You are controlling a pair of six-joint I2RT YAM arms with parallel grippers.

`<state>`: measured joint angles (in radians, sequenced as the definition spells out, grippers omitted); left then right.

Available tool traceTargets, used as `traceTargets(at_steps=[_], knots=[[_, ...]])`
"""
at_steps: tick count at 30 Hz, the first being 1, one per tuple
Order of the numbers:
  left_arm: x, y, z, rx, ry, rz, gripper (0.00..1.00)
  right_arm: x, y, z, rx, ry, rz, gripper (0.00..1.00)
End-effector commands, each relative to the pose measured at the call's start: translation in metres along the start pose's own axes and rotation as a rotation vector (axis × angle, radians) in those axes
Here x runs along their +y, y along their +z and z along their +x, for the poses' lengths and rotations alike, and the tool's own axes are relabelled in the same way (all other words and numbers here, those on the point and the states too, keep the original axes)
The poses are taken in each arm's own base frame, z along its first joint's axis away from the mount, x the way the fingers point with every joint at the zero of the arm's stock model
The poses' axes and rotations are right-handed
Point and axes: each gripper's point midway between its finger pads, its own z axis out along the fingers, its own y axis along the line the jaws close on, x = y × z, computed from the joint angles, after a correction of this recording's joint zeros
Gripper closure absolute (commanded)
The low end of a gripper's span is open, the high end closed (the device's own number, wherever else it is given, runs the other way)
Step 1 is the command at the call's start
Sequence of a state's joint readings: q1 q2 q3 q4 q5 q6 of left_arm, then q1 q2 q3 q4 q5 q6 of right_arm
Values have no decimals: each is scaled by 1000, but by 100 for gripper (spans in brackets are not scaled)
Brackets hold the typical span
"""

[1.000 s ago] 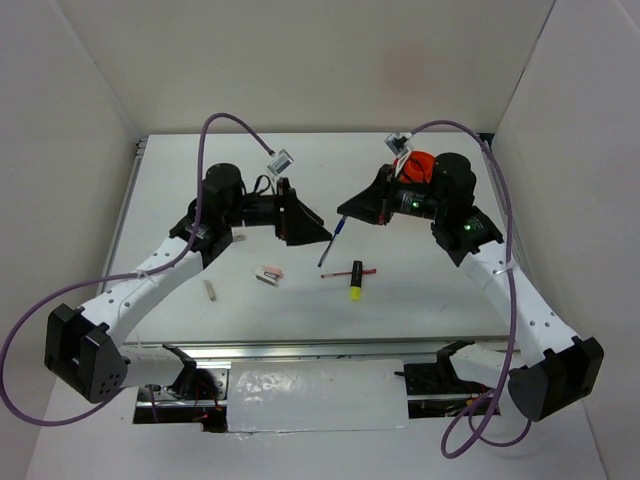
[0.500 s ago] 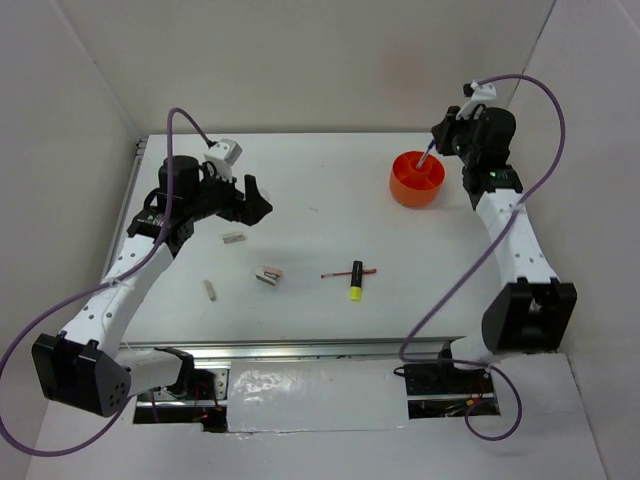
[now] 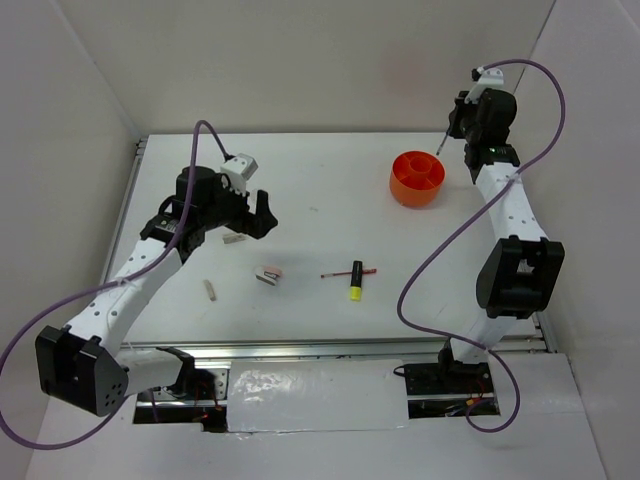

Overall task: Sort the stationery into containers
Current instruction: Place the pen in the storage box.

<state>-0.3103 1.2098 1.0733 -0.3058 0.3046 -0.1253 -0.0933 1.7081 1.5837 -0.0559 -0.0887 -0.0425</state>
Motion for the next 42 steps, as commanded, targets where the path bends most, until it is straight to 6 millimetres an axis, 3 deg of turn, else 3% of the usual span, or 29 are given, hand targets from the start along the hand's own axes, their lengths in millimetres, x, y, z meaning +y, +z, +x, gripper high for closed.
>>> traceTargets(at_steps=[1, 20, 21, 26, 27, 29, 31, 34, 36, 38, 42], knots=[[-3, 7, -5, -19, 58, 9, 1, 8, 4, -30, -85, 5, -20, 100], [-12, 30, 16, 52, 83, 29, 1, 38, 27, 27, 31, 18, -114, 99], [-14, 31, 18, 59, 99, 38, 1, 39, 27, 30, 38, 18, -114, 92], [-23, 44, 34, 93, 225, 84, 1, 41, 31, 48, 57, 14, -114, 81], [-30, 47, 38, 103, 247, 105, 1, 42, 31, 50, 62, 13, -117, 73], [-39, 56, 47, 127, 300, 149, 4, 46, 32, 57, 82, 14, -127, 67], [-46, 67, 61, 171, 330, 191, 11, 47, 33, 60, 91, 19, -130, 63], [-60, 81, 71, 208, 384, 270, 23, 48, 32, 61, 93, 24, -131, 47], [-63, 90, 81, 233, 390, 301, 32, 48, 29, 66, 120, 32, -132, 42], [-73, 95, 84, 232, 429, 346, 39, 51, 22, 60, 119, 41, -147, 39], [-93, 108, 106, 274, 494, 420, 42, 56, 1, 37, 100, 101, -180, 39]])
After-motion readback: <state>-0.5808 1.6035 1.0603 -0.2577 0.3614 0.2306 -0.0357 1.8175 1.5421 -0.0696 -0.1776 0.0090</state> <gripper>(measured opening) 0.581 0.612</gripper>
